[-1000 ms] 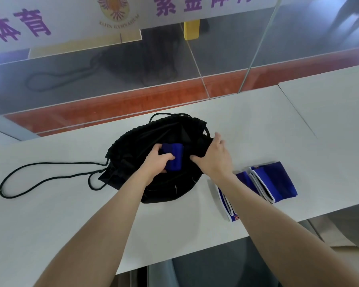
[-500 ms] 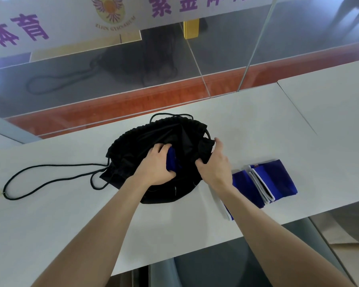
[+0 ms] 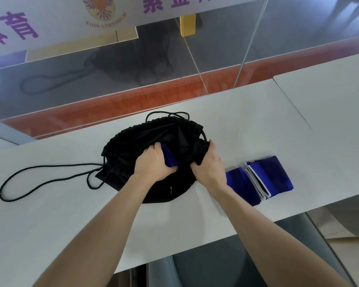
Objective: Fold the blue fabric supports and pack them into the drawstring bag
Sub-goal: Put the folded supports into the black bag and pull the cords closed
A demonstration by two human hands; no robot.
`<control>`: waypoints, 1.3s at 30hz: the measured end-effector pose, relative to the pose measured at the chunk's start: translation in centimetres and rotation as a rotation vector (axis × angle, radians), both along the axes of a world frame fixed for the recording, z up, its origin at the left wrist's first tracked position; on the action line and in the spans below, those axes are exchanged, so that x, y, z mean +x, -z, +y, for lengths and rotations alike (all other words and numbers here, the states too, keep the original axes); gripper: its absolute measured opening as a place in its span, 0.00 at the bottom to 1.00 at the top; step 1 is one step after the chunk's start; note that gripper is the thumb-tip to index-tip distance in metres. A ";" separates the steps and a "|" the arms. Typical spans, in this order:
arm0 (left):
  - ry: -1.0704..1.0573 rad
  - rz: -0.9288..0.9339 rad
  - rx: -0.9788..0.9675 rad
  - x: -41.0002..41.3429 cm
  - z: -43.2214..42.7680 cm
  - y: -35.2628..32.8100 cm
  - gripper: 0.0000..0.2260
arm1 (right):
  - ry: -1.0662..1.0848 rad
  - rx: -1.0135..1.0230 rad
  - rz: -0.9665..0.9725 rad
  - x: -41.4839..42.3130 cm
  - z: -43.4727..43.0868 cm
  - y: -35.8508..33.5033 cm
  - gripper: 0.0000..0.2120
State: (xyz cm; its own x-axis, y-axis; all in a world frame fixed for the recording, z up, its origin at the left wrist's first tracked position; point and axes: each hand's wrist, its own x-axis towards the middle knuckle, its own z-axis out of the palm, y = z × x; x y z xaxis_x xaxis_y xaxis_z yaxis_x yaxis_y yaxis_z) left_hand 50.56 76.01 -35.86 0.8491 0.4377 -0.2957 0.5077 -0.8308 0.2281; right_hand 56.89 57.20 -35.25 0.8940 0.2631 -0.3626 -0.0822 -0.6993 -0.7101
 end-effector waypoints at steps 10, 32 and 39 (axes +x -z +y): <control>0.183 -0.023 -0.079 1.5 -1.1 0.1 0.43 | 0.001 0.084 -0.096 0.4 -0.6 -0.6 0.46; 0.000 -0.238 -0.493 -2.8 -2.9 -1.6 0.23 | -0.205 -0.026 -0.056 0.5 -2.6 -0.5 0.32; -0.007 -0.285 -0.315 -2.7 -3.9 -0.3 0.11 | -0.332 -0.026 -0.036 -0.3 -3.5 -0.3 0.33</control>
State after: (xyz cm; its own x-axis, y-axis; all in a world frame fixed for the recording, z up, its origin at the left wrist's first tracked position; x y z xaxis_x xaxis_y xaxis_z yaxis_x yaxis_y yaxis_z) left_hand 47.91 72.11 -35.56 0.9136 0.3694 -0.1702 0.3931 -0.6948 0.6023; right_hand 56.55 53.75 -34.94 0.7734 0.5334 -0.3426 0.1782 -0.7016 -0.6900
